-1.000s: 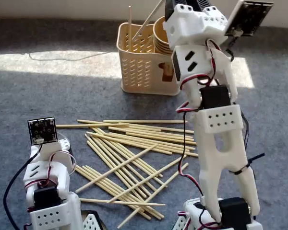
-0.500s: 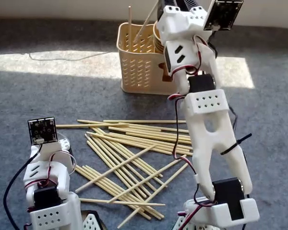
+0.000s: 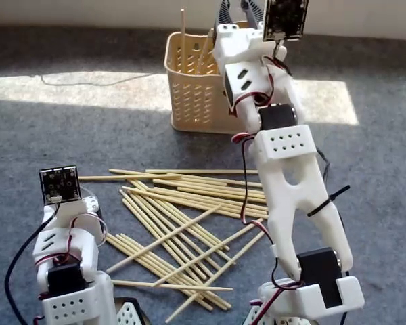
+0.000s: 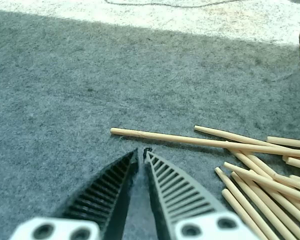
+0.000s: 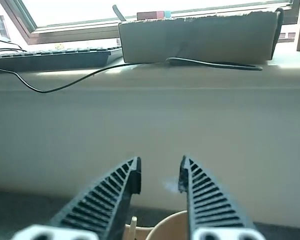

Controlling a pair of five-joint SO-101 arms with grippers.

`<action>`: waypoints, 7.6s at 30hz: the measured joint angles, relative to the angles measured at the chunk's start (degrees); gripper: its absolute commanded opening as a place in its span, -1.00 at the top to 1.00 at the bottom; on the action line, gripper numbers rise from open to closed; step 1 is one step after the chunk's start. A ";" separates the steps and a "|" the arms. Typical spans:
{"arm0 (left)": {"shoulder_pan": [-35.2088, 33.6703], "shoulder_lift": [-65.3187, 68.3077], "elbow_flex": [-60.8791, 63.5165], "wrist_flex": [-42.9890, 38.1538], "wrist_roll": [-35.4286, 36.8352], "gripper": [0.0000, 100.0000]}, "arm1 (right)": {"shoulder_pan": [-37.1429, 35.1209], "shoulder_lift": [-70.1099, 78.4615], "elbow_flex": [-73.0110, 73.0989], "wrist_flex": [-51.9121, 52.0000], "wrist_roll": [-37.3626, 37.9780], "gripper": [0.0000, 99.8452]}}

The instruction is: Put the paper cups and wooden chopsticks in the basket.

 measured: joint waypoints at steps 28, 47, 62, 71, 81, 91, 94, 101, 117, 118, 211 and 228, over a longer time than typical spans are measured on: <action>0.00 0.00 0.00 0.00 -4.40 0.92 | -3.69 -22.86 0.00 57.14 -9.93 0.72; 0.00 0.00 0.00 0.00 -4.40 0.92 | -14.07 -22.95 12.31 80.26 -26.64 0.72; 0.00 0.00 0.00 0.00 -4.40 0.92 | -19.34 -8.79 25.76 62.59 -33.85 0.72; 0.00 0.00 0.00 0.00 -4.40 0.92 | -19.43 0.00 25.76 58.46 -36.84 0.72; 0.00 0.00 0.00 0.00 -4.40 0.92 | -19.43 6.59 25.76 58.37 -37.19 0.72; 0.00 0.00 0.00 0.00 -4.40 0.92 | -19.34 10.11 25.76 55.21 -37.19 0.98; 0.00 0.00 0.00 0.00 -4.40 0.92 | -19.34 10.11 25.76 54.24 -37.19 0.98; 0.00 0.00 0.00 0.00 -4.40 0.92 | -19.34 10.02 25.58 55.30 -37.19 0.99; 0.00 0.00 0.00 0.00 -4.40 0.92 | -19.34 -16.35 24.88 59.25 -31.21 0.99; 0.00 0.00 0.00 0.00 -4.40 0.92 | -19.34 -18.02 24.53 59.25 -30.24 0.99; -0.09 0.00 0.79 0.00 -4.40 0.92 | -1.76 -23.82 6.07 58.02 -7.91 0.74; -0.09 0.00 0.79 0.00 -4.40 0.92 | -1.76 -24.35 26.02 71.74 -21.80 0.75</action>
